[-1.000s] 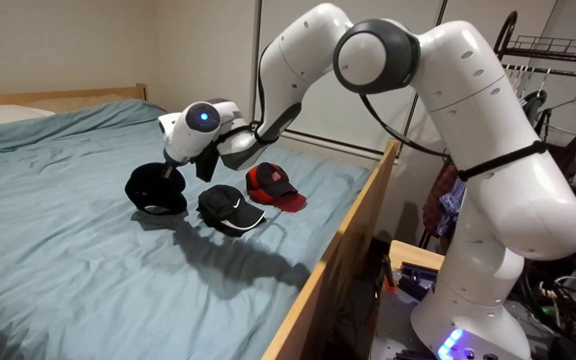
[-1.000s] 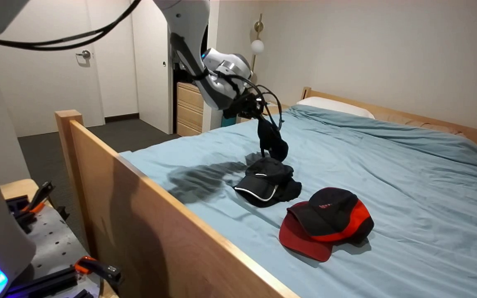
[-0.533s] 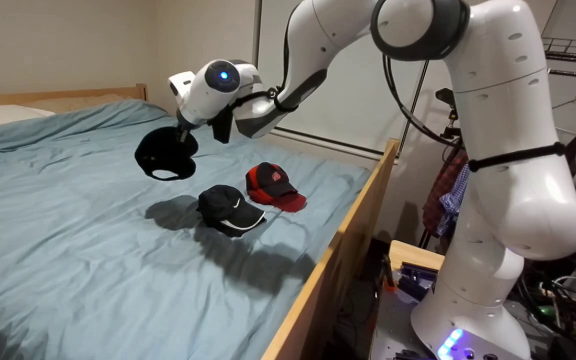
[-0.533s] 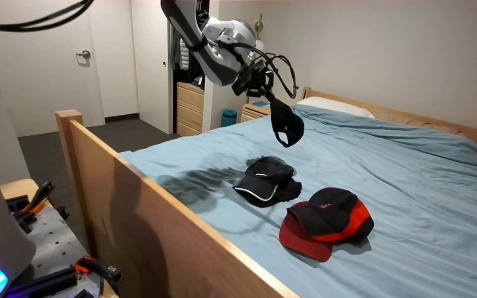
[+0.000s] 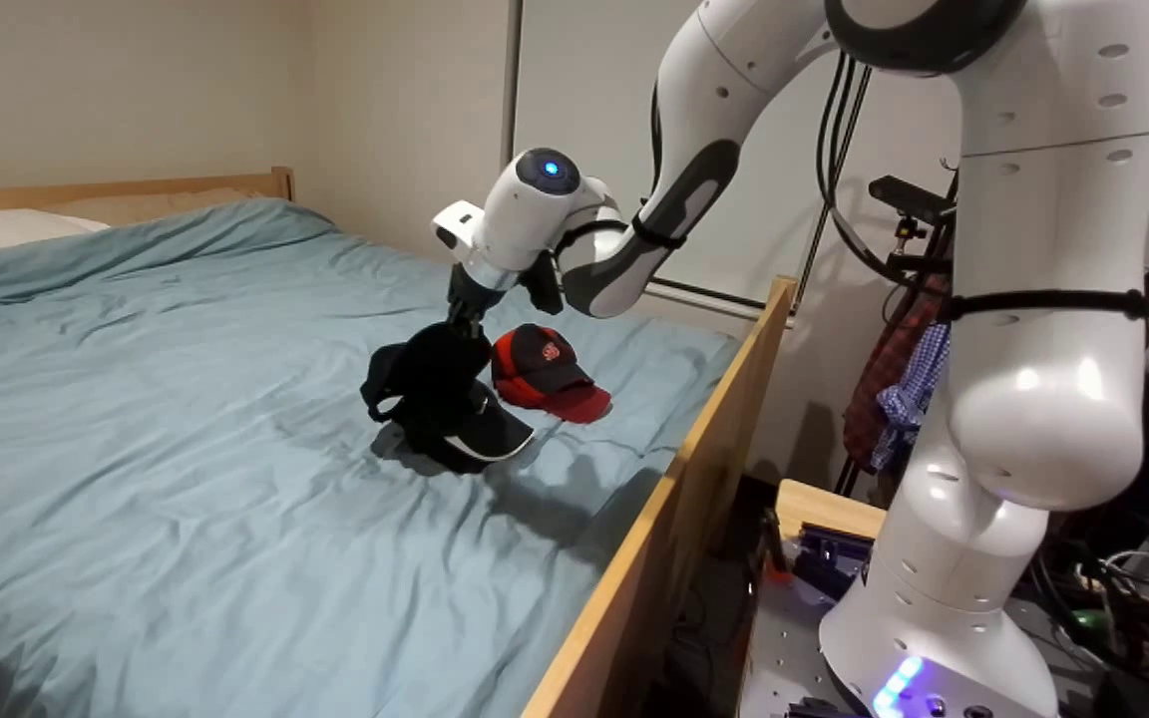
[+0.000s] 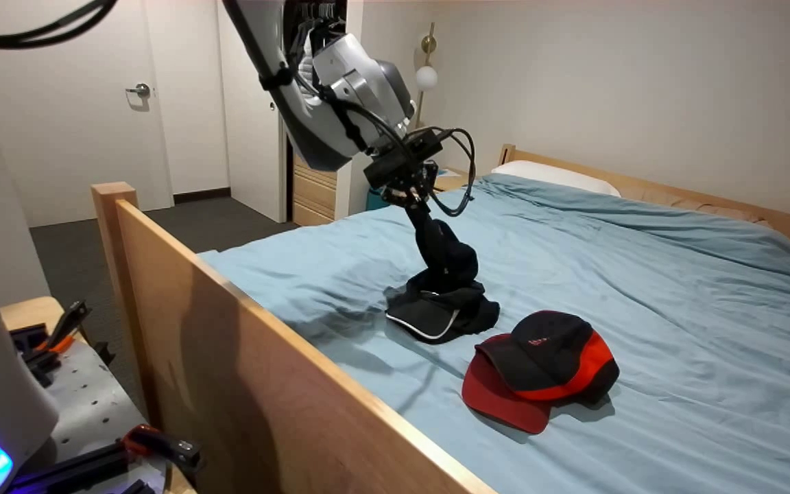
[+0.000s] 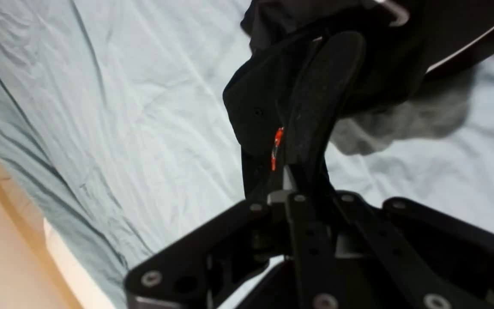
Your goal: Put the left and right caps on the middle cap one at a time
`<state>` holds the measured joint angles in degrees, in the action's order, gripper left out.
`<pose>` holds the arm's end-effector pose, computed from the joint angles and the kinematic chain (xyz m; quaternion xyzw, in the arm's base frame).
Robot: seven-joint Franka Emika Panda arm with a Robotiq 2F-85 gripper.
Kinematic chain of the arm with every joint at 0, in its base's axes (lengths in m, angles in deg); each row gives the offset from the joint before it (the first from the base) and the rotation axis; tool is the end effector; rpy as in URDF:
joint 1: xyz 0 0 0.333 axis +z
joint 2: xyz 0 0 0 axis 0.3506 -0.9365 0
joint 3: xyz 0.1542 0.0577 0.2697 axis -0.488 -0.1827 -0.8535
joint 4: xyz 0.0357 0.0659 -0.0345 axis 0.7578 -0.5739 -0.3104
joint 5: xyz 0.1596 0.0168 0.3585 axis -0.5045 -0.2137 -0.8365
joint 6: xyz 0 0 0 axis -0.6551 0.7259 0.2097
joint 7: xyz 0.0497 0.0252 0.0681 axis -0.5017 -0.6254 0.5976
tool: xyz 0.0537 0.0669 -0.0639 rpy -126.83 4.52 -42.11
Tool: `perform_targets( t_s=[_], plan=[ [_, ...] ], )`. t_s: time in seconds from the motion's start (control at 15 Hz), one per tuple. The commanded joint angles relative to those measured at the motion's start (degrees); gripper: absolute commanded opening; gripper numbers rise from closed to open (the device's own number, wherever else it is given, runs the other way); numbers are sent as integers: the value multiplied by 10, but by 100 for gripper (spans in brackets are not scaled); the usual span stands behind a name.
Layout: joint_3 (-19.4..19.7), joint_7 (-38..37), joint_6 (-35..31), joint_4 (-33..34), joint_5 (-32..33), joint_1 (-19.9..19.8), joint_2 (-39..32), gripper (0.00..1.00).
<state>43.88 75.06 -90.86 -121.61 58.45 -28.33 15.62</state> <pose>0.5705 -0.0771 0.3032 0.8573 0.3902 0.2149 0.2580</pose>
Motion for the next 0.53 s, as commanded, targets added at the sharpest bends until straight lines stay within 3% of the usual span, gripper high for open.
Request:
perform_targets(
  t_s=[0.0, 0.13, 0.4, 0.47],
  plan=[
    [-32, 152, -4, -88, -97, -60, 50, 1],
    [-71, 233, -15, -111, -150, -106, 43, 1],
    [-212, 393, 13, -154, -258, -238, 10, 1],
    [-241, 434, 51, -151, -297, -264, 3, 1]
  ],
)
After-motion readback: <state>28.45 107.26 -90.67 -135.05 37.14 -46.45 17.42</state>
